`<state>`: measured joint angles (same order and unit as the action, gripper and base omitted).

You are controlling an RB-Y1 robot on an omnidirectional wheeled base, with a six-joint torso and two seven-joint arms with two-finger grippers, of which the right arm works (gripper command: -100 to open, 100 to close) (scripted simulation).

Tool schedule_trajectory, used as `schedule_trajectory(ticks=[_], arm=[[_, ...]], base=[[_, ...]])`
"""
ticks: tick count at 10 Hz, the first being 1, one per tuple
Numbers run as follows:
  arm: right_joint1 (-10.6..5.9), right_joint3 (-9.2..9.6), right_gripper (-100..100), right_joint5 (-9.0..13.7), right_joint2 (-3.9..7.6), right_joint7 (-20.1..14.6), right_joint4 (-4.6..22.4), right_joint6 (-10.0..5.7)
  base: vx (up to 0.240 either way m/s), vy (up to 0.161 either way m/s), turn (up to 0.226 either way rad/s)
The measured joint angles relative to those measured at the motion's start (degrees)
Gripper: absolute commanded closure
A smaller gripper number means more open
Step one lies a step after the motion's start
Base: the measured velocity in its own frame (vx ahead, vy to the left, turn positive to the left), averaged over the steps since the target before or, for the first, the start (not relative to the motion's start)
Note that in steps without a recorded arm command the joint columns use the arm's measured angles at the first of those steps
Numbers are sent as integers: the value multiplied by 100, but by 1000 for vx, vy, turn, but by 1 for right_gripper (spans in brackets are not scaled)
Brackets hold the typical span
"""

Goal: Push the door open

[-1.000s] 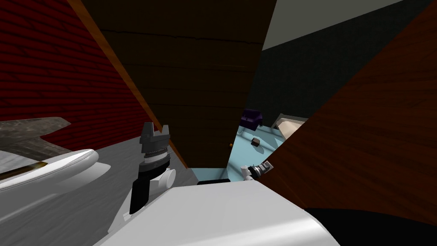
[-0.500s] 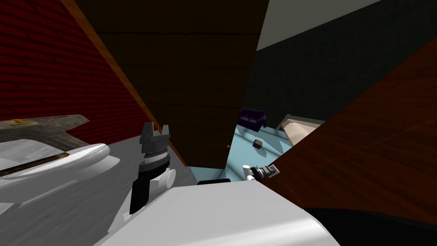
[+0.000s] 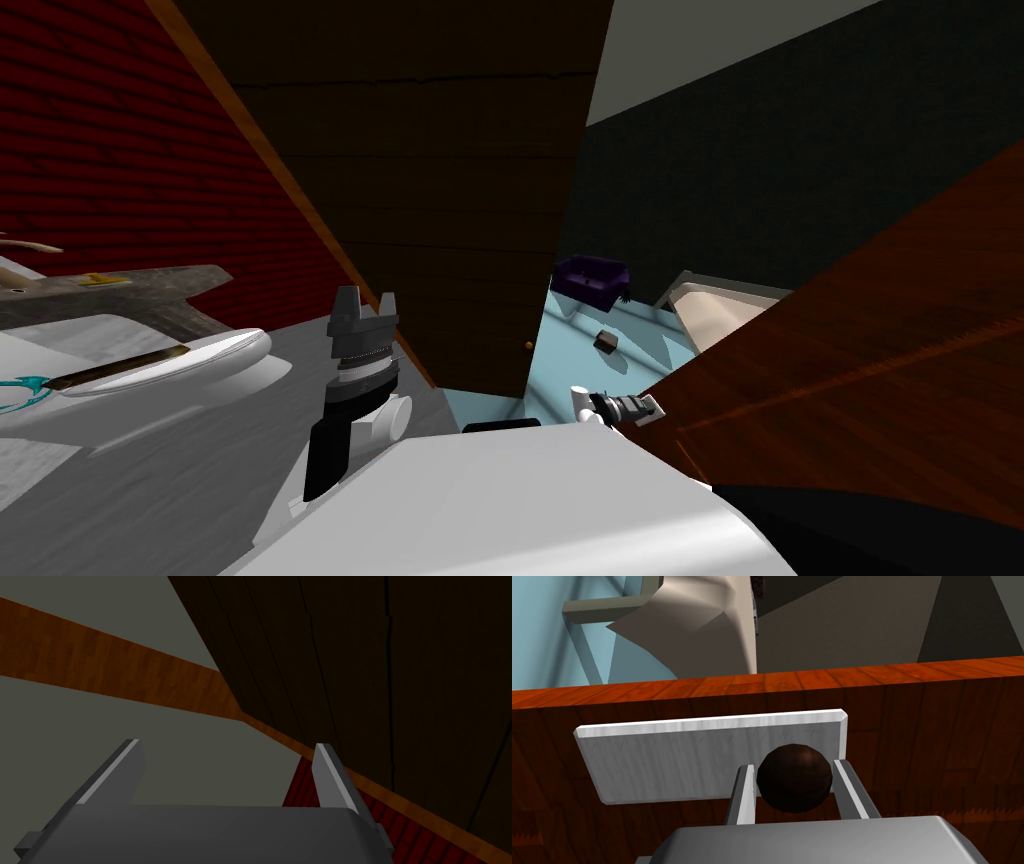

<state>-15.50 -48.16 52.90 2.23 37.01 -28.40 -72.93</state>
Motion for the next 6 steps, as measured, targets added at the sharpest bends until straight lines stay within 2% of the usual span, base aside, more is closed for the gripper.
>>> schedule_trajectory(ticks=[1,2,3,5,6], arm=[[31,-114,100,115,-105,143,-194,-10],[-30,-202,100,202,-66,161,-54,-119],[34,-293,100,296,-180,259,-285,-134],[-29,-349,100,346,-89,249,-157,-224],[-30,-350,100,346,-79,243,-150,-230]], base=[[10,-181,128],[2,-200,148],[-1,-155,41],[2,-43,-14],[-8,-131,93]])
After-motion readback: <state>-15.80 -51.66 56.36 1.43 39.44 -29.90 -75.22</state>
